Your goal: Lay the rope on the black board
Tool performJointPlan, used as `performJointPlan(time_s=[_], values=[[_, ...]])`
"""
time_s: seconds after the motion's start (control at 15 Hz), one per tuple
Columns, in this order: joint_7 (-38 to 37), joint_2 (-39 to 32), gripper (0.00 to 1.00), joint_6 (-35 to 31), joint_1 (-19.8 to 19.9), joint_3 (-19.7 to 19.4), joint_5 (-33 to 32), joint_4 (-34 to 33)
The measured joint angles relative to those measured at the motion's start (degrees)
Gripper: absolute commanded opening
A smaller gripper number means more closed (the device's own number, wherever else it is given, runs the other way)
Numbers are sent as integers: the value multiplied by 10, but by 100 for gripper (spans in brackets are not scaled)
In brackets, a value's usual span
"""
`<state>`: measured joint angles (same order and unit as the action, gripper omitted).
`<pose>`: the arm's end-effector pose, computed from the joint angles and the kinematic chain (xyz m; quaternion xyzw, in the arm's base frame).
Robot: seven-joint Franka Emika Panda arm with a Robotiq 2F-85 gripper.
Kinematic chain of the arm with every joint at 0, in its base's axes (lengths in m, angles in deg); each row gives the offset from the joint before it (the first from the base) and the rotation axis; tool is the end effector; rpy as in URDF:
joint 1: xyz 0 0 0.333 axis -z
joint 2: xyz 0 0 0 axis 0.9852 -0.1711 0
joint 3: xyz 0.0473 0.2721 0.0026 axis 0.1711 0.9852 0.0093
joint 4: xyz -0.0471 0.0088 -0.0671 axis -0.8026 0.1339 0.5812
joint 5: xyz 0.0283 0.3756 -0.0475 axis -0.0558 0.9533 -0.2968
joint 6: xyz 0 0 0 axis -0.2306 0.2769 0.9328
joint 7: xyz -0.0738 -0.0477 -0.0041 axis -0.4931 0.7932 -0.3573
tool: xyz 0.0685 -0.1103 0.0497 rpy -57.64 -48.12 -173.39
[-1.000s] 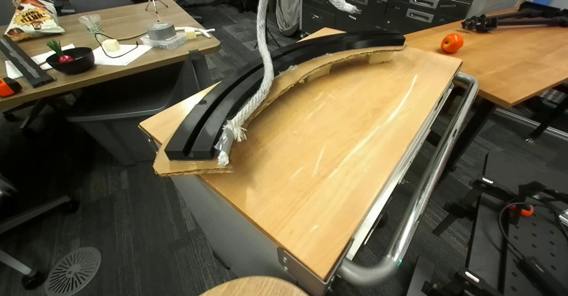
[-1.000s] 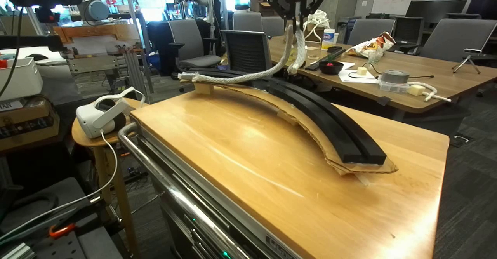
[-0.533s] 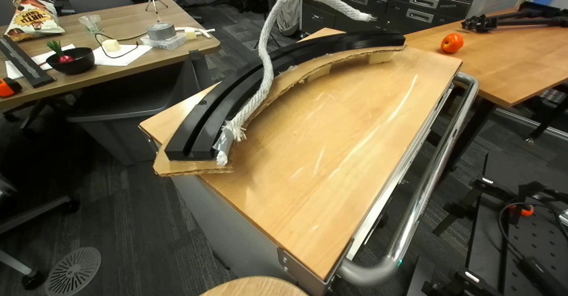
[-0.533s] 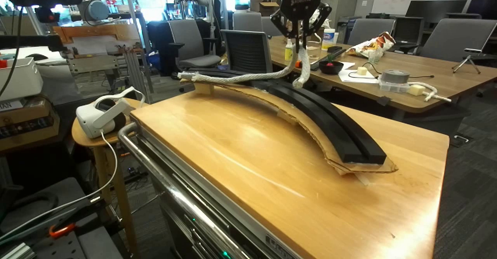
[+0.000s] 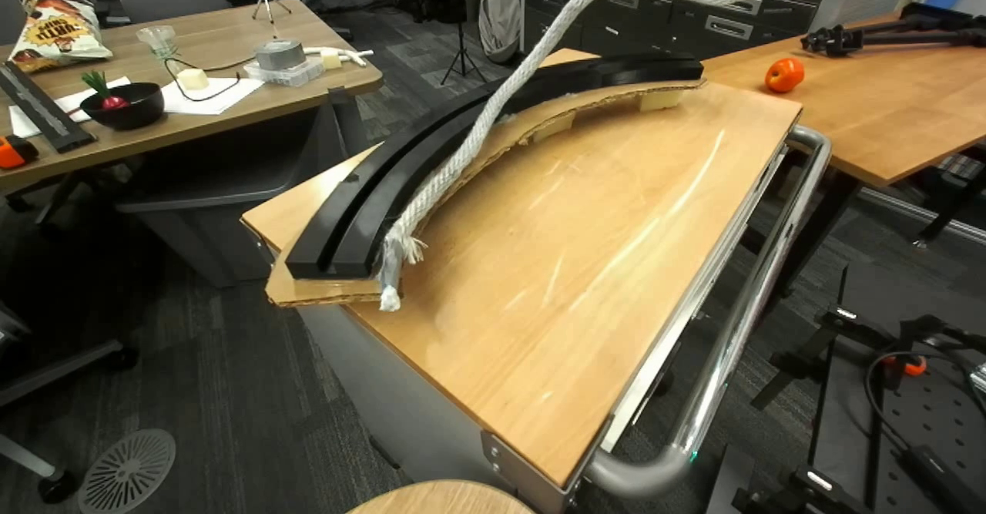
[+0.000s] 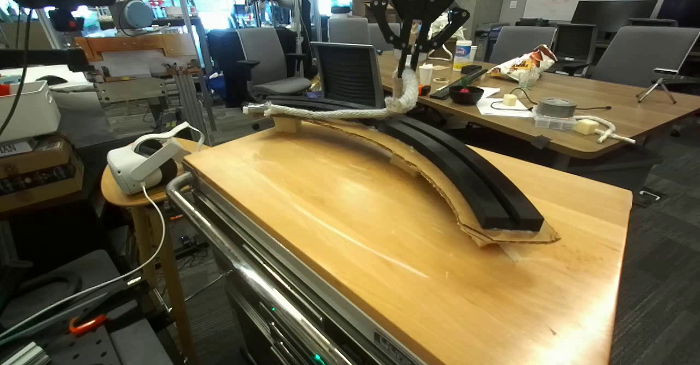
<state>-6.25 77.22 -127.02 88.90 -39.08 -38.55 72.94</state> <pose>0.5746 -0.1200 0.4055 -0.9469 -0.3151 0.0514 0.0388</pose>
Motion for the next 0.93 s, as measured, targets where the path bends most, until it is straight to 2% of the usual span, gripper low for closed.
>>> performJointPlan(time_s=[0.27, 0.53, 0.93], values=[[20, -21, 3, 2, 3, 4, -2, -9], [30, -51, 3, -25, -4, 23, 0, -29], [32, -59, 3, -46, -7, 30, -6, -66]])
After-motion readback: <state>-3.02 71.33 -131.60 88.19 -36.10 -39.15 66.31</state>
